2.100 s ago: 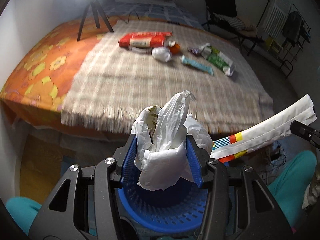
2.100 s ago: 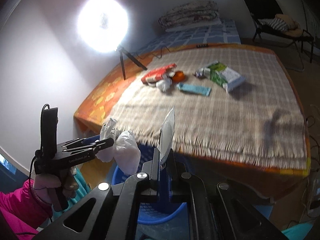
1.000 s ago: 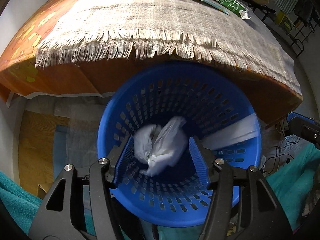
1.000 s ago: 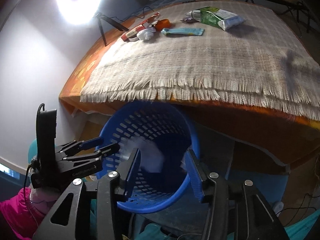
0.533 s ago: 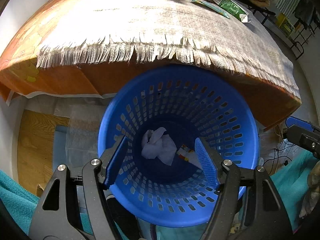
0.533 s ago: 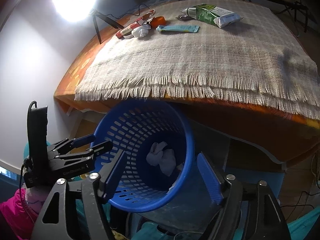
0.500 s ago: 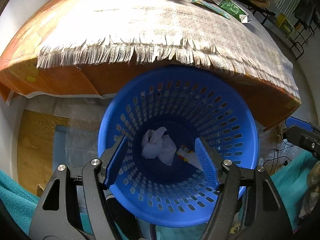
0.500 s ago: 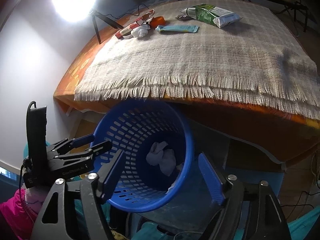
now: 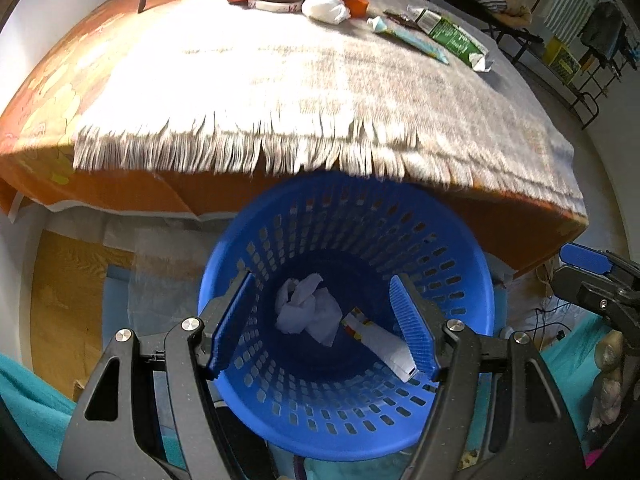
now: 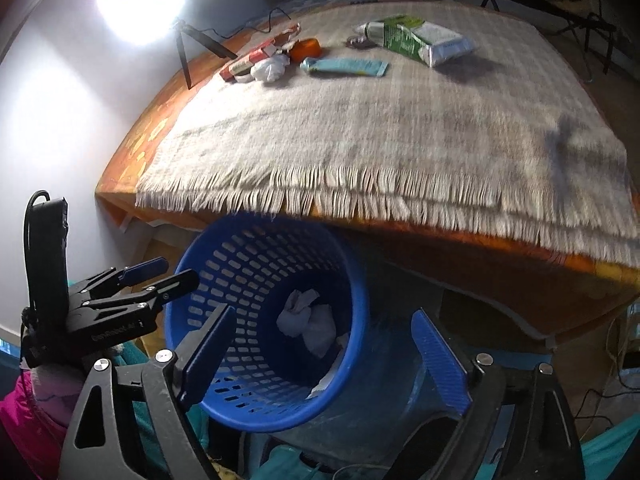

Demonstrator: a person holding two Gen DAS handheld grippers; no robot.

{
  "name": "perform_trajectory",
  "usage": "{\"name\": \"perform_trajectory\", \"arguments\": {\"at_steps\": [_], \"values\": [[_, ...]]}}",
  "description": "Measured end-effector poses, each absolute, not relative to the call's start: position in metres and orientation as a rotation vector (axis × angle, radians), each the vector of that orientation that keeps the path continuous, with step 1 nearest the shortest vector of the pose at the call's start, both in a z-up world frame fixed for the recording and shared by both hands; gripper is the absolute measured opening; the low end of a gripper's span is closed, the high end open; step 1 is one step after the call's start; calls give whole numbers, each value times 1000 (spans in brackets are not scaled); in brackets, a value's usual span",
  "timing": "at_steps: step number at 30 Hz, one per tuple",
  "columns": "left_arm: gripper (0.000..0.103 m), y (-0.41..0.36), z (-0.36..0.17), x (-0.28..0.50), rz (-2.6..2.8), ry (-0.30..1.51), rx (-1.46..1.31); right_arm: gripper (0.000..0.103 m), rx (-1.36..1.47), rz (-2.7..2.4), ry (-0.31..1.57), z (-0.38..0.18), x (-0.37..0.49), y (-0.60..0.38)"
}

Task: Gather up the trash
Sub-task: 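Move both tools back over the bed toward the remaining trash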

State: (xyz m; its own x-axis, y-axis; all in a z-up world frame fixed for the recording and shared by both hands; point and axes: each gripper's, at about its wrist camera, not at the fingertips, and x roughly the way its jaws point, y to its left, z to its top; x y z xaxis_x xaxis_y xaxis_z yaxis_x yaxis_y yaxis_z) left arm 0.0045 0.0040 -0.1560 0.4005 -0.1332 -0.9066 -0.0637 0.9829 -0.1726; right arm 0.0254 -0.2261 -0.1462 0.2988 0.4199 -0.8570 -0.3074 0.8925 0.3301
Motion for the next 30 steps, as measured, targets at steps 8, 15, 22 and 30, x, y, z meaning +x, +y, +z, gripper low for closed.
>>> {"name": "perform_trajectory", "arguments": {"at_steps": [8, 15, 22, 30], "values": [[72, 11, -140, 28, -49, 1126, -189, 91, 87, 476, 1078, -127, 45, -235], [72, 15, -125, 57, -59, 1089, -172, 91, 16, 484, 1009, -114, 73, -235], [72, 18, -112, 90, -66, 1053, -162, 91, -53, 523, 1022, -106, 108, -226], [72, 22, -107, 129, -75, 1042, -154, 91, -73, 511, 996, -92, 158, -226]]}}
